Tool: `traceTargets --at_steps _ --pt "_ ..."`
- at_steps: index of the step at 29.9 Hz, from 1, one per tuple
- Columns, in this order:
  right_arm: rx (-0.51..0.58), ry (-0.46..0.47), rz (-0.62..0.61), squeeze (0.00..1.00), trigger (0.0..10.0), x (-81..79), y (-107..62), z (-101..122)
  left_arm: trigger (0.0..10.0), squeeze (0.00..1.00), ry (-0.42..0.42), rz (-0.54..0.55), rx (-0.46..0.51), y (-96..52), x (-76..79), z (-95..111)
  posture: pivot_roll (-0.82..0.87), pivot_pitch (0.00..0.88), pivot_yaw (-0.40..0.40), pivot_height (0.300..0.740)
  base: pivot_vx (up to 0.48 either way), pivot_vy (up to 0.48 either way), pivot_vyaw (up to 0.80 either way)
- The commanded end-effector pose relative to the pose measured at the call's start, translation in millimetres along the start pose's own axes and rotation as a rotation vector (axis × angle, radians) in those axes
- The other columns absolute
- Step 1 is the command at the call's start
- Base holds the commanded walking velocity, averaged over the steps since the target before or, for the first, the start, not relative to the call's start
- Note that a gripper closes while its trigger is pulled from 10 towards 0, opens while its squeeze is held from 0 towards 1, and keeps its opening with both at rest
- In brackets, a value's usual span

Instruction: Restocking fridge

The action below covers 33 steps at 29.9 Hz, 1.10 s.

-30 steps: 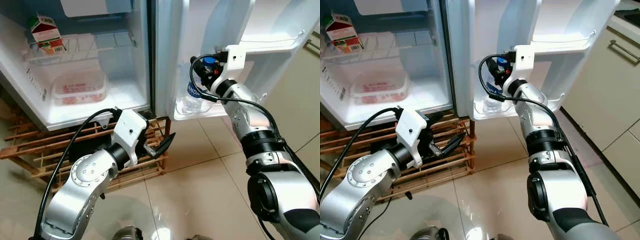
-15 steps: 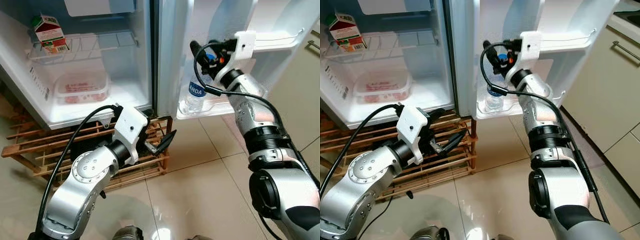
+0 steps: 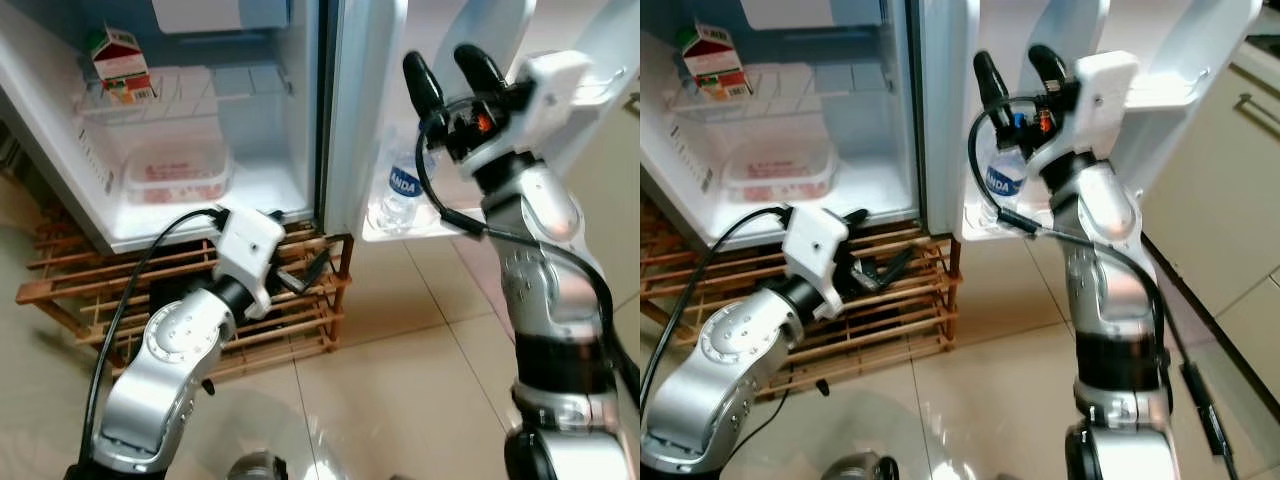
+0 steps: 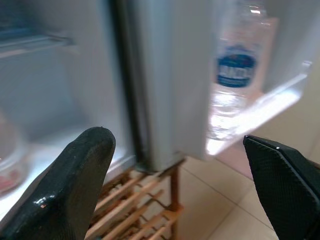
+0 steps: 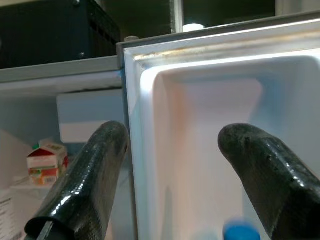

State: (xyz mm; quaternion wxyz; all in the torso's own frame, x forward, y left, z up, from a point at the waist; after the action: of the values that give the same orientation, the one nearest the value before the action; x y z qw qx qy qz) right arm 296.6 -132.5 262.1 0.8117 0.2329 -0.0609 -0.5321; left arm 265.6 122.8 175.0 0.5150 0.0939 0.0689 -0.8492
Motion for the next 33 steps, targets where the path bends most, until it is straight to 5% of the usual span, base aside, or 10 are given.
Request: traceTargets --at_steps 1,3,7,12,33 --pt "-0.027 0.008 -0.023 0.0 10.0 -9.3 -15.0 -0.2 10.0 0.0 -0.02 0.013 0.01 -1.5 0.3 -0.1 0.02 0.009 0.004 0.74 0.0 0.0 0.0" --pt "-0.036 0.006 -0.034 0.0 10.0 -10.3 -19.4 -2.5 10.0 0.0 -0.018 0.013 0.015 -1.7 0.3 0.3 0.02 0.009 0.004 0.74 0.0 0.0 0.0" --pt "-0.226 -0.12 -0.111 0.0 10.0 -10.6 -65.5 -42.8 10.0 0.0 -0.063 0.006 0.014 -4.2 5.9 -1.5 0.01 0.012 0.018 0.74 0.0 -0.188 0.0" --pt "-0.344 -0.082 -0.195 0.0 10.0 -5.8 -94.5 -63.8 10.0 0.0 -0.046 0.034 -0.05 -14.7 5.7 -15.8 0.0 0.018 0.021 0.74 0.0 -0.475 0.62" --pt "-0.362 -0.09 -0.186 0.0 10.0 -1.1 -80.0 -76.7 10.0 0.0 -0.019 0.106 -0.049 -9.1 -1.3 -12.6 0.02 0.023 0.001 0.74 0.0 -0.48 0.8"
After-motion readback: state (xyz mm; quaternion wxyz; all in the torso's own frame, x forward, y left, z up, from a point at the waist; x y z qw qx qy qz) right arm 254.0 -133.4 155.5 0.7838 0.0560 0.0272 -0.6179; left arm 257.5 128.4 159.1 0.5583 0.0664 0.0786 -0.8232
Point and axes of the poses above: a point about 5 cm out from each wrist's last joint towards the gripper, its own y axis pointing out of the wrist towards the gripper, its own z axis along the axis of the wrist's last joint, x = y × z, the point moved 1 cm from there along y, pointing out of the wrist towards the gripper, and after that the axes turned 6 degrees about y, right-handed, at the moved point
